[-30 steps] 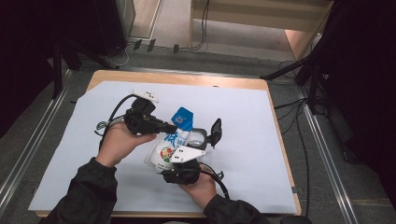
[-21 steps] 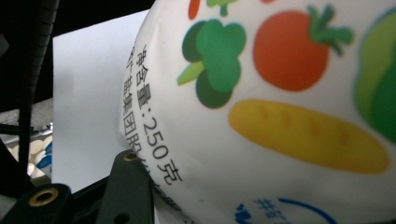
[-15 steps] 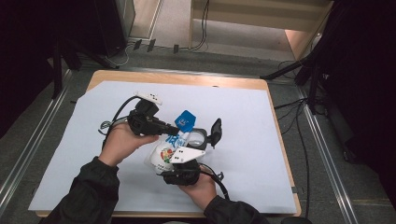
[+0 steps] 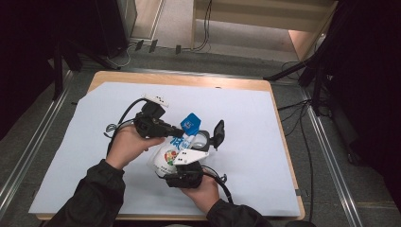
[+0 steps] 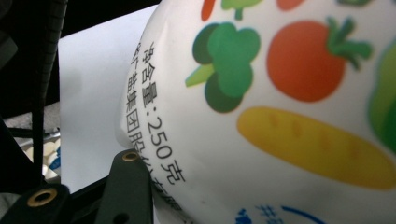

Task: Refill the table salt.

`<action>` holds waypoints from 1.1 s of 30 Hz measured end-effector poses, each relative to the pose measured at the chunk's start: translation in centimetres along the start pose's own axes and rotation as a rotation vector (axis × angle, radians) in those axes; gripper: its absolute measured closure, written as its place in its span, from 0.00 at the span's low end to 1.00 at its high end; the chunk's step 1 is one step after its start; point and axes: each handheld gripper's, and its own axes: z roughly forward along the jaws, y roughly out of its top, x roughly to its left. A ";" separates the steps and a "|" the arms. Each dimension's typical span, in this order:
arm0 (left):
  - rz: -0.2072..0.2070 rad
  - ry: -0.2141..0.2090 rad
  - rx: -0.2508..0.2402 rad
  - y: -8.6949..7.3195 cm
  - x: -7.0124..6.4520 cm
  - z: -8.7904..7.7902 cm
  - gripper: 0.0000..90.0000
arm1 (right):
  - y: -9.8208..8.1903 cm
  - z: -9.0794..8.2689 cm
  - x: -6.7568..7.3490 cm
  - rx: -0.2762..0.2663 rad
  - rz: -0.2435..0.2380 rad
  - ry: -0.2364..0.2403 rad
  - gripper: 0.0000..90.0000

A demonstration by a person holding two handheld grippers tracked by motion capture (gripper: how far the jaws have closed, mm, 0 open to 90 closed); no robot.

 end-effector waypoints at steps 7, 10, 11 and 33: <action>-0.028 -0.028 0.019 -0.1 0.4 0.5 0.93 | -0.6 0.0 0.0 -0.008 0.032 -0.002 0.64; -0.033 -0.040 0.039 -0.2 0.5 0.8 0.87 | -0.7 -0.1 -0.1 -0.012 0.042 -0.006 0.64; -0.032 -0.039 0.046 -0.3 0.6 0.9 0.87 | -0.8 -0.2 -0.1 -0.016 0.049 -0.002 0.64; -0.050 -0.008 0.058 -0.2 0.6 2.0 0.99 | -0.7 -0.5 -0.3 -0.035 0.127 0.031 0.64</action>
